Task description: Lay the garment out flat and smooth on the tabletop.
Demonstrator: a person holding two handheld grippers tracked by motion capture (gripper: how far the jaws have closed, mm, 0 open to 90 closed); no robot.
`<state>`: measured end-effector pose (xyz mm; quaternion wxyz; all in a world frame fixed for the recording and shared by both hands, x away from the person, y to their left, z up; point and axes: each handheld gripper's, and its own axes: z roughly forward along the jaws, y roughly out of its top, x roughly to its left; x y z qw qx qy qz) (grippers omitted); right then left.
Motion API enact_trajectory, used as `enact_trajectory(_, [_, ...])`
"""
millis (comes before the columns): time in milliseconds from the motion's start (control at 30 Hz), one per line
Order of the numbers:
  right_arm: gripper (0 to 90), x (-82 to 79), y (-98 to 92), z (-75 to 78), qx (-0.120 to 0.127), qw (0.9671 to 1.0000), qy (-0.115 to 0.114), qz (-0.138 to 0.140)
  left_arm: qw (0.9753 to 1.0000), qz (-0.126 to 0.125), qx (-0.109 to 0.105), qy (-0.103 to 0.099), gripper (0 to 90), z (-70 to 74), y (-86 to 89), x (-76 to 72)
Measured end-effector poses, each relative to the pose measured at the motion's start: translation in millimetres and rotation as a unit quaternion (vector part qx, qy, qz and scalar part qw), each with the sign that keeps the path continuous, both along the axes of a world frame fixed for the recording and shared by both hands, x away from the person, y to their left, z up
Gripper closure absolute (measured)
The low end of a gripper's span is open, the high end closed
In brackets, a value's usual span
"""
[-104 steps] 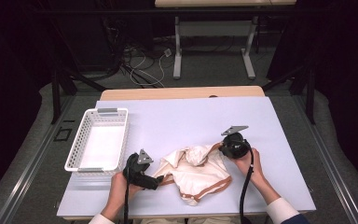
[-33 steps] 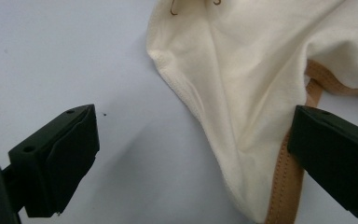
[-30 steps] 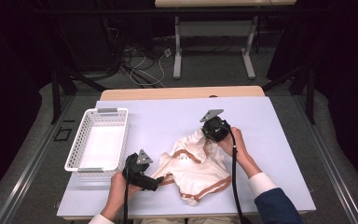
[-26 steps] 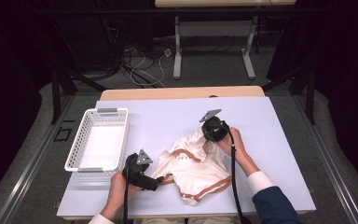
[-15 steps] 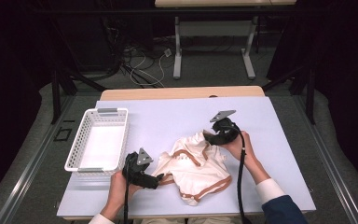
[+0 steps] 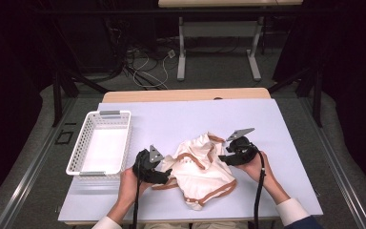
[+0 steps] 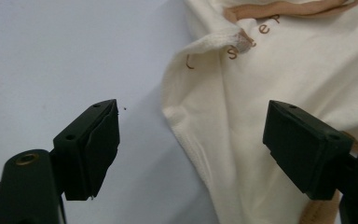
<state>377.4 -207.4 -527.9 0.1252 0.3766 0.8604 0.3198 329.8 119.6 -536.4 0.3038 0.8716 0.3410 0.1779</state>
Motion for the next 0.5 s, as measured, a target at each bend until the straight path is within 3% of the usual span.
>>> enact_trajectory(133, [51.8,-6.3,-4.4,-1.7,0.016,0.9994,0.029,-0.007,0.9998,-0.013,0.009,0.007,25.8,-0.9,-1.0,-5.4])
enact_trajectory(200, [51.6,-9.0,-5.4,-5.3,0.01,0.9996,0.026,-0.011,0.9996,-0.018,0.012,0.017,29.9,-4.2,-1.2,-6.2])
enact_trajectory(233, [51.8,-9.9,-5.4,-6.2,0.01,0.9992,0.038,-0.007,0.9994,-0.018,0.02,0.022,32.3,-5.7,-1.5,-6.3])
enact_trajectory(267, [52.4,-10.6,-4.3,-9.5,0.015,0.9992,0.033,-0.014,0.9993,-0.019,0.021,0.024,34.8,-7.6,-1.8,-6.5])
enact_trajectory(333, [53.7,-10.3,-4.0,-12.8,0.0,0.9993,0.036,-0.013,0.9991,-0.021,0.023,0.029,37.7,-9.2,-1.5,-6.4])
enact_trajectory(367, [54.7,-10.2,-3.3,-14.5,0.008,0.9992,0.038,-0.012,0.9991,-0.024,0.022,0.029,40.0,-9.3,-1.3,-6.8])
enact_trajectory(433, [56.8,-11.7,-1.3,-13.9,-0.001,0.9986,0.05,-0.014,0.999,-0.024,0.021,0.03,44.0,-10.6,-1.5,-7.3])
enact_trajectory(500, [59.9,-11.9,1.0,-17.8,0.001,0.9992,0.041,-0.007,0.9987,-0.031,0.022,0.032,48.4,-11.7,-0.3,-7.2])
